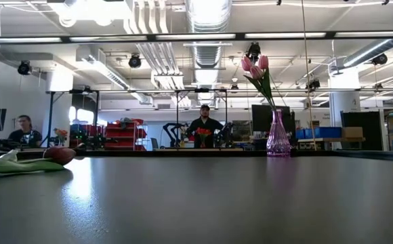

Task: Sort flowers into vase by color
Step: Put the pink tulip into the transparent pink vase

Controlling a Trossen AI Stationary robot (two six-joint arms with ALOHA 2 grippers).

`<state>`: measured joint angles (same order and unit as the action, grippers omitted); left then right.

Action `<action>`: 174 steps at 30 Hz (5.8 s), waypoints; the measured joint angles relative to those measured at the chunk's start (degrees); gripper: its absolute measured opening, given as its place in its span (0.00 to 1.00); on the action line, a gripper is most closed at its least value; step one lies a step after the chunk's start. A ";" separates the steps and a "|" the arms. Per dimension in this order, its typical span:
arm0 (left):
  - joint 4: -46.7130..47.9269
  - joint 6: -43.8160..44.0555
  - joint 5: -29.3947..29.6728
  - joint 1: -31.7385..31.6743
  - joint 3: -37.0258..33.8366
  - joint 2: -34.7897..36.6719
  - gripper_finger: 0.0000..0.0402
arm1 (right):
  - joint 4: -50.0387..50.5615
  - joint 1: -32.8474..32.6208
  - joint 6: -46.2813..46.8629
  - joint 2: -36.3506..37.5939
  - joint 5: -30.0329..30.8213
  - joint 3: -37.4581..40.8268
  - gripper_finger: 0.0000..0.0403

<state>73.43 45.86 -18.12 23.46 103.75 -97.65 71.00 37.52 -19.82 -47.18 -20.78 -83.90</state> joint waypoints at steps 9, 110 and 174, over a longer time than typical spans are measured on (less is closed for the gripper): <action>-27.83 -3.11 -10.94 -20.40 -22.80 16.95 0.00 | -4.18 0.00 1.15 -3.32 3.30 0.00 0.02; -75.51 -19.92 -16.67 -54.37 -26.77 10.05 0.58 | -42.30 -22.54 0.49 -14.54 37.16 0.07 0.03; -77.77 -19.42 -1.39 -53.13 -46.81 30.54 0.58 | -26.60 8.90 56.77 -14.82 26.53 -2.90 0.02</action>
<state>-4.34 26.44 -19.50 -29.67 56.95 -67.11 44.40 46.41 36.96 -62.01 5.75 -86.80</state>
